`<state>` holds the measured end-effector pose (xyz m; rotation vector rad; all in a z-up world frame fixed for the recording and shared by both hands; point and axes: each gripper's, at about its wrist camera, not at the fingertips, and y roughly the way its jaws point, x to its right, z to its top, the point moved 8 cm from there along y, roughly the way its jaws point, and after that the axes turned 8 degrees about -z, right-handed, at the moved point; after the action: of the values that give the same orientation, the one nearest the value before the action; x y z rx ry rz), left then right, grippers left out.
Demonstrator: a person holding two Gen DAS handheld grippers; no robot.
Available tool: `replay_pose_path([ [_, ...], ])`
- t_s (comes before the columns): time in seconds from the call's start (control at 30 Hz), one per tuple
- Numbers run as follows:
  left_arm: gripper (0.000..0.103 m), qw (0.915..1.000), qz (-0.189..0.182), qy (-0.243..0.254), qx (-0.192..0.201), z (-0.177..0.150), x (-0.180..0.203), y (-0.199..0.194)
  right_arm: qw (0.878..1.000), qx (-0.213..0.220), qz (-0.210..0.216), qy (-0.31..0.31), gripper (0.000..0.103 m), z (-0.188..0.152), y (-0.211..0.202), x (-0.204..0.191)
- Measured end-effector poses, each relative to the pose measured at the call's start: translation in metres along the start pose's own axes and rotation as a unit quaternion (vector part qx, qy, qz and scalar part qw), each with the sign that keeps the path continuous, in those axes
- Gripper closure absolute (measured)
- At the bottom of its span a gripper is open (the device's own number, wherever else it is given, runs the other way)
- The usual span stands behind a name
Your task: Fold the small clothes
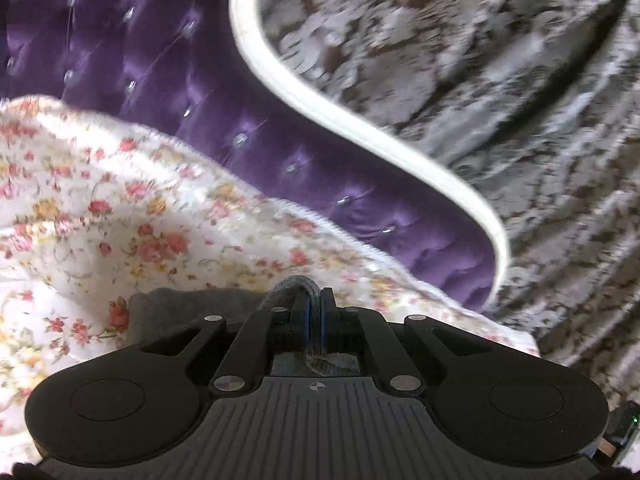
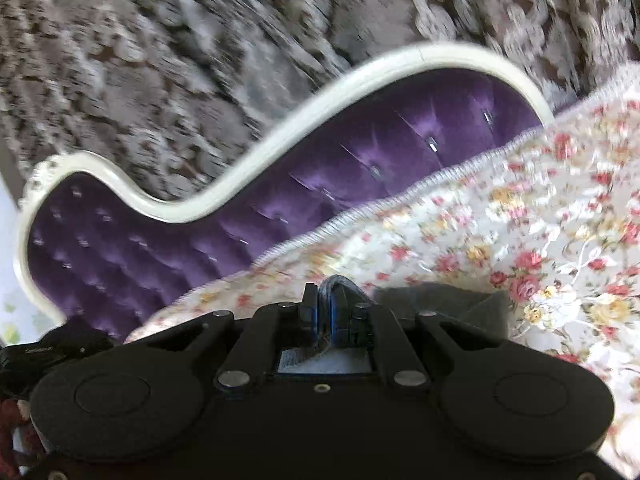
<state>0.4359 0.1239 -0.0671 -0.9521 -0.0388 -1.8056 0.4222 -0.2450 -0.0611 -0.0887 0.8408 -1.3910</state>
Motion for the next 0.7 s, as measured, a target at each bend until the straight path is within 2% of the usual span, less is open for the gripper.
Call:
replay_pose_path([
  [0.23,0.098,0.9987,0.044,-0.015,-0.021,-0.008,-0.032,0.036,0.999,-0.038,-0.036,0.004,0.09,-0.01,0.044,0.013],
  [0.4,0.098,0.998,0.057,-0.014,-0.025,-0.008,-0.04,0.048,0.997,-0.039,-0.062,0.007,0.091,-0.008,0.054,0.021],
  [0.5,0.097,0.998,0.051,-0.014,-0.034,-0.01,-0.042,0.056,0.997,-0.036,-0.072,0.013,0.094,-0.004,0.06,0.028],
  [0.57,0.097,0.9979,0.05,-0.008,-0.042,-0.012,-0.043,0.061,0.996,-0.037,-0.074,0.016,0.092,-0.002,0.063,0.03],
  [0.6,0.089,0.9979,0.049,-0.006,-0.043,-0.012,-0.043,0.061,0.996,-0.038,-0.075,0.017,0.085,-0.002,0.062,0.031],
  [0.63,0.074,0.9978,0.048,-0.008,-0.045,-0.011,-0.044,0.06,0.996,-0.034,-0.077,0.016,0.085,-0.001,0.06,0.032],
  [0.7,0.059,0.9986,0.041,-0.009,-0.032,-0.005,-0.042,0.052,0.997,-0.022,-0.075,0.001,0.084,0.0,0.051,0.029],
])
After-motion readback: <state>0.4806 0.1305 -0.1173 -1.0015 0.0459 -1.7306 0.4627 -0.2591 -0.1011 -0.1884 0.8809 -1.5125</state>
